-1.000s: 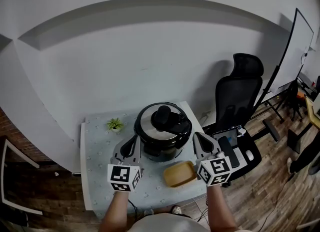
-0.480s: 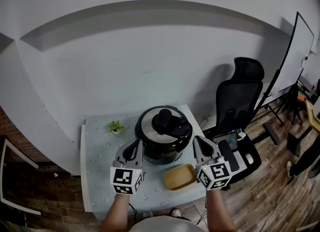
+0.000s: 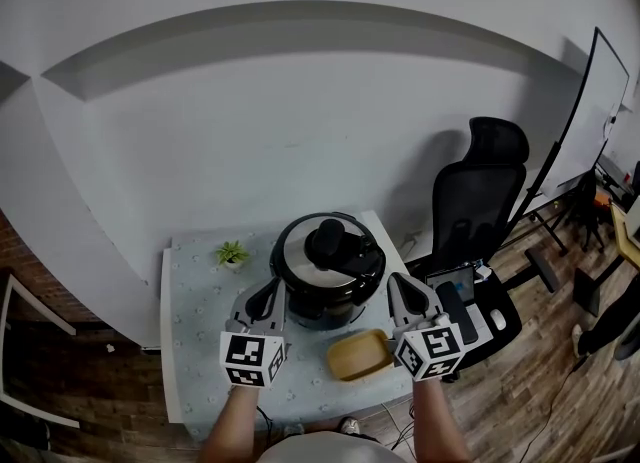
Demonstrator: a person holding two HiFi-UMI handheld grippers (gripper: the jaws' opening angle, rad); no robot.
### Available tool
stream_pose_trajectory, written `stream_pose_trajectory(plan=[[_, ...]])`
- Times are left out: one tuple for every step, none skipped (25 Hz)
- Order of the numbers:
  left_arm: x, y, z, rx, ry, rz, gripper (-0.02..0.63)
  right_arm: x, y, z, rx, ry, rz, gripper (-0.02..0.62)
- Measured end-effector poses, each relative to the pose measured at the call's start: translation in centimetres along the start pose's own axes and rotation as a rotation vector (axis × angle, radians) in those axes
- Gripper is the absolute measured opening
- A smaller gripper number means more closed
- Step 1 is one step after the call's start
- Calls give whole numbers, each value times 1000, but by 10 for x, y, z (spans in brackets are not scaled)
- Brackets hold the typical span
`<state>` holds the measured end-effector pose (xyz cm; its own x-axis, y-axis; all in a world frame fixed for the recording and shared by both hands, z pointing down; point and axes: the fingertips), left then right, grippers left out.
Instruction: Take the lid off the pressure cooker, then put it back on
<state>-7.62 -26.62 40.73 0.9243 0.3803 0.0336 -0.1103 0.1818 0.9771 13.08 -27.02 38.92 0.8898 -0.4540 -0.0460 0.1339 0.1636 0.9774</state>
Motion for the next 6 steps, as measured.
stream_pose_trajectory(plan=[[0,0,0,0,1,2,14,0,0,0,1,0,0,0],[0,-1,0,0,2,4,14,0,-1,0,2,0,1,0],[0,-1,-1,0,3,6,14,-1,-1,0,4,0,2,0],[0,-1,-1,-2,2,8,14,-1,-1,0,5,0,3,0],[-1,0,-1,-4,0,9,14,-2,-1,0,6,-1,4,0],[-2,0,-1,-6,-1,11,14,-2,-1,0,8,-1,6,0]])
Point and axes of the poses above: the fingertips, and each gripper's own axes: z forward along the fingers, x to its right, y out of its underside, and after that the axes turned 13 degrees about -x, right-handed
